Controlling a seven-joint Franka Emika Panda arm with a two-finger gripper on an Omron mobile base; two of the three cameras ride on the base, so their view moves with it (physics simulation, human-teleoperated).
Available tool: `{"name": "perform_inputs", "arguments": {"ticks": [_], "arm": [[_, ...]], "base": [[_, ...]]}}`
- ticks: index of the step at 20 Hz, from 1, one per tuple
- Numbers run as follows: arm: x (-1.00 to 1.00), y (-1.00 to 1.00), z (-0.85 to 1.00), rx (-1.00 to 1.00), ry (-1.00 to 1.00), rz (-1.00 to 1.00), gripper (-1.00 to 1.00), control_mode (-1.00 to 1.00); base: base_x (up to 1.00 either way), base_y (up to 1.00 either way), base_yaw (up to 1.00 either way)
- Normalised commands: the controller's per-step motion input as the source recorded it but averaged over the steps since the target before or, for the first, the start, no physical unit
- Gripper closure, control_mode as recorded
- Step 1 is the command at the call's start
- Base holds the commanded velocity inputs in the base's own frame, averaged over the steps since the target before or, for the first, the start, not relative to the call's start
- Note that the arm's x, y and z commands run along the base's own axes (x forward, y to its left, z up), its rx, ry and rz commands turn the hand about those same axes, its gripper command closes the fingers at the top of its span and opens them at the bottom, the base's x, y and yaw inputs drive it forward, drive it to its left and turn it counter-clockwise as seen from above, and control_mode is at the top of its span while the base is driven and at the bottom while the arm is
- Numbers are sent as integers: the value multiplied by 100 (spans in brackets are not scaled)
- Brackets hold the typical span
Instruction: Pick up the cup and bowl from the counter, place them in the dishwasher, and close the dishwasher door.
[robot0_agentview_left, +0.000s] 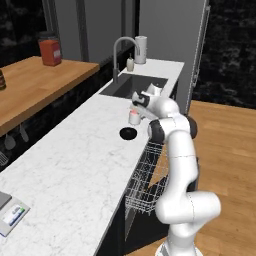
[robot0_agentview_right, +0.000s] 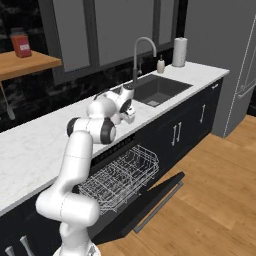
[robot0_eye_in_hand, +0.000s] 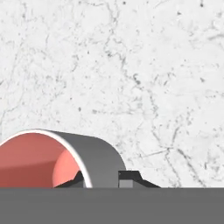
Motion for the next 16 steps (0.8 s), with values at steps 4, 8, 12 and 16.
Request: {"name": "perform_inputs", "arguments": {"ticks": [4,8,12,16], "arm": [[-74,-100,0,8,0,-12,100,-100],[-100,-100,0,12,0,-8,100,-100],[-100,-100,-8,10,-8,-5,100,-100],[-100,-86,-25,9,-6,-3,100,-100]], "base": [[0,0,0],[0,0,0],[0,0,0],[0,0,0]]}}
